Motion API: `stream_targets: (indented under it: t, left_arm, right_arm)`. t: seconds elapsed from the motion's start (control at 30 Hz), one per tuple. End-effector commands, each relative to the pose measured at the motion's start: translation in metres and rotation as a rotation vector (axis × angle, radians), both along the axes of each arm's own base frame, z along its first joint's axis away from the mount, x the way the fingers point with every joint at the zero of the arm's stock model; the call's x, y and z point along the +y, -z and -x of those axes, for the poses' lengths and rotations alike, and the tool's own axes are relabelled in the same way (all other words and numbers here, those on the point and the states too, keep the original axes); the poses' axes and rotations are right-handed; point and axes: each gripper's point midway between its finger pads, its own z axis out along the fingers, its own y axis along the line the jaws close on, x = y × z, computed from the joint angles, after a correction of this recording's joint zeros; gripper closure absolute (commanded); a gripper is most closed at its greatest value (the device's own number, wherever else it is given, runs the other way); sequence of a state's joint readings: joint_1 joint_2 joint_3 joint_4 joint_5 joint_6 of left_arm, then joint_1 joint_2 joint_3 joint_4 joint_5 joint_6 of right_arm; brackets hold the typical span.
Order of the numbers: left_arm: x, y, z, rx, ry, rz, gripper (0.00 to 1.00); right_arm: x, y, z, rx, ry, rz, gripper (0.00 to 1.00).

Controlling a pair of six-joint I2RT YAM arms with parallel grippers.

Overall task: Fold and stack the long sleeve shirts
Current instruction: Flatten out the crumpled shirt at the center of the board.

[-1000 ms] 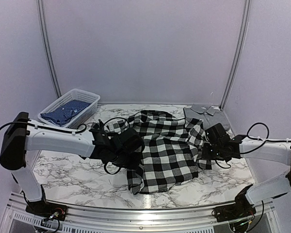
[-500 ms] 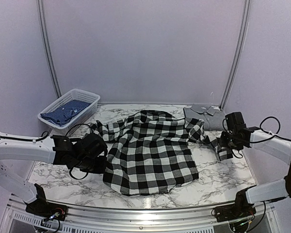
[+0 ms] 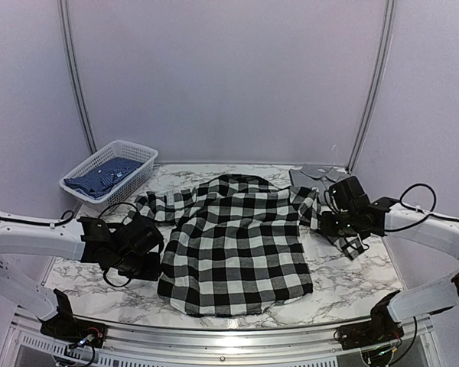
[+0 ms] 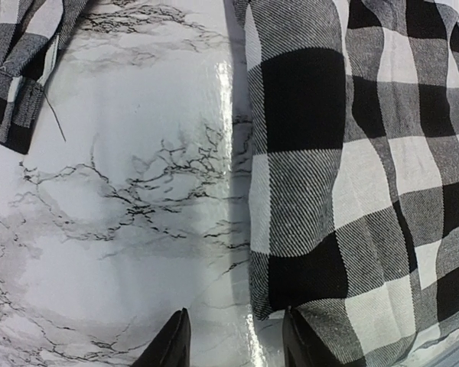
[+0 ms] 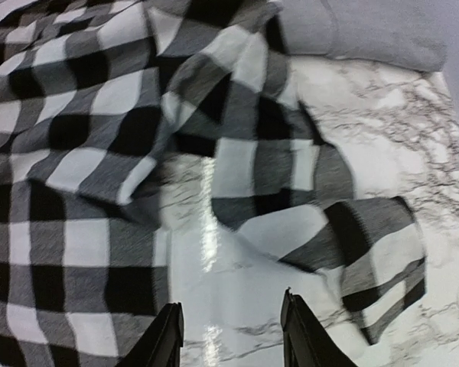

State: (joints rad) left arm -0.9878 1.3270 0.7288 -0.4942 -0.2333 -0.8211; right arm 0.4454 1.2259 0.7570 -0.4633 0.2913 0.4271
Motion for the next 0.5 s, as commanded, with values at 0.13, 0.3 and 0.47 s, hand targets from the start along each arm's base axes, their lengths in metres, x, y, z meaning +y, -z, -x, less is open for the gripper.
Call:
stream_targets:
  t: [0.13, 0.3, 0.47]
  left_arm:
    - [0.011, -0.043, -0.043, -0.101, -0.048, -0.007, 0.57]
    - [0.005, -0.066, -0.084, -0.164, -0.062, 0.004, 0.56]
    - [-0.012, -0.078, -0.148, -0.232, -0.067, 0.015, 0.57]
  right_arm:
    - [0.129, 0.009, 0.047, 0.073, -0.275, -0.174, 0.70]
    - [0.163, 0.041, 0.068, 0.151, -0.340, -0.197, 0.80]
    - [0.154, 0.078, 0.087, 0.231, -0.311, -0.221, 0.83]
